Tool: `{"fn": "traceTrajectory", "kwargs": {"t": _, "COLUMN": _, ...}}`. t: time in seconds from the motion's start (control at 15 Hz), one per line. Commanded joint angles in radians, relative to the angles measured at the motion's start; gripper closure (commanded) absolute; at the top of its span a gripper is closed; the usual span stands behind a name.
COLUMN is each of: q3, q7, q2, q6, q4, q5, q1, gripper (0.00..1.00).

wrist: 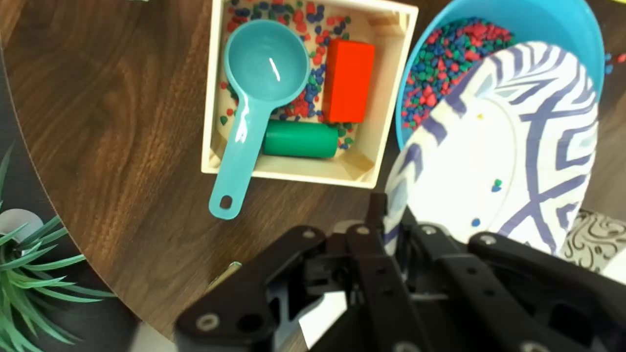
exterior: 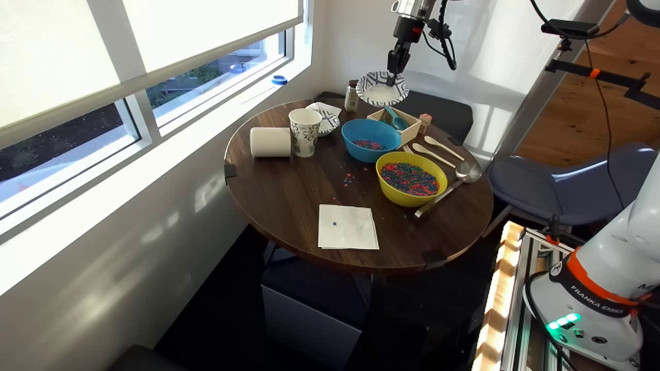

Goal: Pour the content of the black and white bowl into the blue bowl

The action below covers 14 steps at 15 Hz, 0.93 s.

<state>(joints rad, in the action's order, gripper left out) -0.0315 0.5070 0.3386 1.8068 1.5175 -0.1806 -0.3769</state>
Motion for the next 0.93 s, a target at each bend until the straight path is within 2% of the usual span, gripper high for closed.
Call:
{"fn": "traceTrajectory", "kwargs": {"t": 0.0, "q3": -0.041, "q7": -0.004, "q2": -0.093, "q6": 0.038, "q4": 0.138, "q5": 0.136, "q1": 0.084, "gripper": 0.99}}
{"fn": "traceTrajectory", "kwargs": {"t": 0.4, "q3": -0.05, "q7": -0.128, "q2": -0.191, "q6": 0.07, "q4": 0.274, "q5": 0.375, "q1": 0.193, "gripper": 0.99}}
{"fn": "traceTrajectory", "kwargs": {"t": 0.87, "q3": -0.034, "q7": -0.472, "q2": -0.227, "q6": 0.124, "q4": 0.345, "q5": 0.568, "q1": 0.304, "gripper": 0.99}}
